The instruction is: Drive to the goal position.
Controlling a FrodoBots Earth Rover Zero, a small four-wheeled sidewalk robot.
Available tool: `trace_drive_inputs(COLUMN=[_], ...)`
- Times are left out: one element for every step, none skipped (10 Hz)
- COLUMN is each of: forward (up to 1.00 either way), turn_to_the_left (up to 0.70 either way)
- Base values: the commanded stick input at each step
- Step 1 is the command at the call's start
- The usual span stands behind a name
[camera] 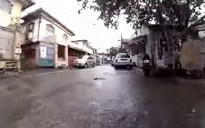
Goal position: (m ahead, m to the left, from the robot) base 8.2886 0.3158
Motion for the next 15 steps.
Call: trace_drive_inputs(forward=[1.00,1.00,1.00,1.00,1.00,1.00,1.00,1.00,1.00,1.00,1.00,1.00,1.00,1.00,1.00], turn_to_the_left=[0.07,0.15,0.00,0.00,0.00,0.00,0.00,0.00,0.00,0.00,0.27,0.27,0.25,0.04,0.00])
